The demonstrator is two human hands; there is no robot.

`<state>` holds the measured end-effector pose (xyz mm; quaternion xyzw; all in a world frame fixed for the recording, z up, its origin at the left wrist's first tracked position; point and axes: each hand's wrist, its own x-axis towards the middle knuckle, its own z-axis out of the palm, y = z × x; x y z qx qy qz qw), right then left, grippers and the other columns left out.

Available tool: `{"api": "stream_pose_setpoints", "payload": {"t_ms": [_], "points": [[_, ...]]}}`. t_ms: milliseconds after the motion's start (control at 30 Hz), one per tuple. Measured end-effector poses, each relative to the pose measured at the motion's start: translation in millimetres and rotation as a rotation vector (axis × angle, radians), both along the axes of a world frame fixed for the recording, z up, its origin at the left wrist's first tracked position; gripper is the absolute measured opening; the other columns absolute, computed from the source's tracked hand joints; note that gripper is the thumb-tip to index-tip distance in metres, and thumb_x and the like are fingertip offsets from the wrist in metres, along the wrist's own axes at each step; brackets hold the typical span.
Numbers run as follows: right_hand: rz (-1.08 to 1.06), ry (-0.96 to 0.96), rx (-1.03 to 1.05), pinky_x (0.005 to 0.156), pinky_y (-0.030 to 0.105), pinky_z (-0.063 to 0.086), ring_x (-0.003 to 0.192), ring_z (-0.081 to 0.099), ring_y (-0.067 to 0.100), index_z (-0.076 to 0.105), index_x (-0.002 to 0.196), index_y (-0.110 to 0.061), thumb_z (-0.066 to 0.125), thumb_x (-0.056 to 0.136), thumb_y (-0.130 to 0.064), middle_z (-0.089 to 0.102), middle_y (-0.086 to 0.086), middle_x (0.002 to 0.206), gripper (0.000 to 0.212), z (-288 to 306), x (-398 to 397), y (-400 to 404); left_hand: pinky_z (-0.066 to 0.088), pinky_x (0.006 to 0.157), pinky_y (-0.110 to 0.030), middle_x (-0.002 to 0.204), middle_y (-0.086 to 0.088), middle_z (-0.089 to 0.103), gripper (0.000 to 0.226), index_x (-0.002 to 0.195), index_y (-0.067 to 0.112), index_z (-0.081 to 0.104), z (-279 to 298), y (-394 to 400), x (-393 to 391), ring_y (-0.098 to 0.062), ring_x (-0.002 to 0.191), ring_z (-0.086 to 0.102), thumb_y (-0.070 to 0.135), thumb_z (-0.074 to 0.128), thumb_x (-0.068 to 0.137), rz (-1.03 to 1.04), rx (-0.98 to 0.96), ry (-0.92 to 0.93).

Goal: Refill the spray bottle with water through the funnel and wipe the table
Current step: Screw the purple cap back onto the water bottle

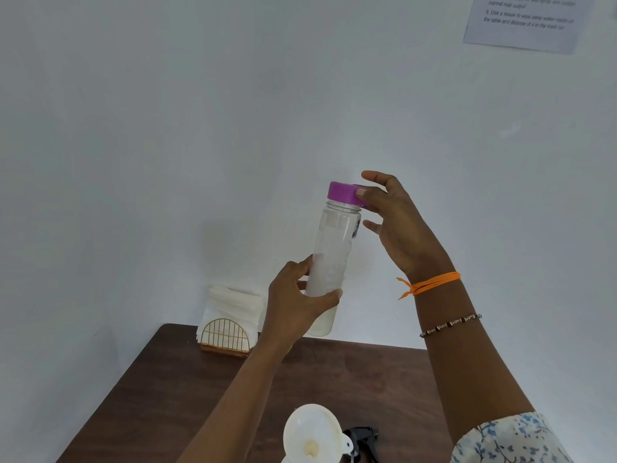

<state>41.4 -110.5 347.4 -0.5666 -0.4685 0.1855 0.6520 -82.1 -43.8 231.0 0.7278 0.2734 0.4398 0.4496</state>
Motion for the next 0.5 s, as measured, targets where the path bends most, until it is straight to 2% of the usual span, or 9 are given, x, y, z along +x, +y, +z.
{"api": "stream_pose_setpoints", "payload": {"t_ms": [133, 233, 300, 367, 500], "points": [[-0.055, -0.029, -0.006, 0.097, 0.037, 0.040, 0.107, 0.052, 0.018, 0.038, 0.130, -0.018, 0.064, 0.085, -0.023, 0.054, 0.000, 0.108, 0.053, 3.1, -3.2, 3.6, 0.040, 0.065, -0.002, 0.111, 0.014, 0.049, 0.063, 0.125, 0.023, 0.050, 0.2, -1.2, 1.1, -0.007, 0.091, 0.052, 0.032, 0.078, 0.069, 0.005, 0.006, 0.014], [-0.045, -0.037, -0.018, 0.097, 0.037, 0.036, 0.115, 0.049, 0.020, 0.028, 0.136, -0.023, 0.064, 0.082, -0.033, 0.053, 0.005, 0.119, 0.066, 2.3, -3.6, 2.3, 0.041, 0.064, -0.003, 0.111, 0.014, 0.049, 0.064, 0.126, 0.023, 0.050, 0.7, -1.8, 1.0, -0.007, 0.091, 0.052, 0.032, 0.078, 0.069, 0.010, 0.003, 0.017], [0.004, -0.005, -0.021, 0.101, 0.041, 0.031, 0.121, 0.046, 0.020, 0.025, 0.135, -0.028, 0.057, 0.088, -0.034, 0.057, 0.001, 0.117, 0.057, 1.4, -2.8, -0.8, 0.041, 0.062, -0.002, 0.111, 0.014, 0.049, 0.063, 0.125, 0.023, 0.050, 1.1, -1.7, 0.4, -0.006, 0.090, 0.052, 0.032, 0.078, 0.070, 0.014, 0.007, 0.016], [0.029, 0.031, -0.011, 0.104, 0.044, 0.028, 0.124, 0.043, 0.022, 0.029, 0.131, -0.030, 0.052, 0.093, -0.026, 0.057, -0.005, 0.109, 0.045, 0.9, -2.1, -3.4, 0.042, 0.067, -0.005, 0.114, 0.012, 0.051, 0.063, 0.125, 0.023, 0.050, 1.2, -1.7, -0.1, -0.007, 0.091, 0.053, 0.032, 0.078, 0.070, 0.015, 0.010, 0.016], [0.000, 0.038, -0.018, 0.106, 0.047, 0.034, 0.118, 0.048, 0.023, 0.032, 0.131, -0.023, 0.060, 0.089, -0.019, 0.056, 0.000, 0.110, 0.051, 1.4, -4.8, -1.3, 0.046, 0.079, -0.019, 0.125, 0.005, 0.054, 0.063, 0.126, 0.023, 0.050, 1.4, -2.4, 0.6, -0.008, 0.093, 0.053, 0.033, 0.077, 0.070, 0.011, 0.011, 0.020]]}}
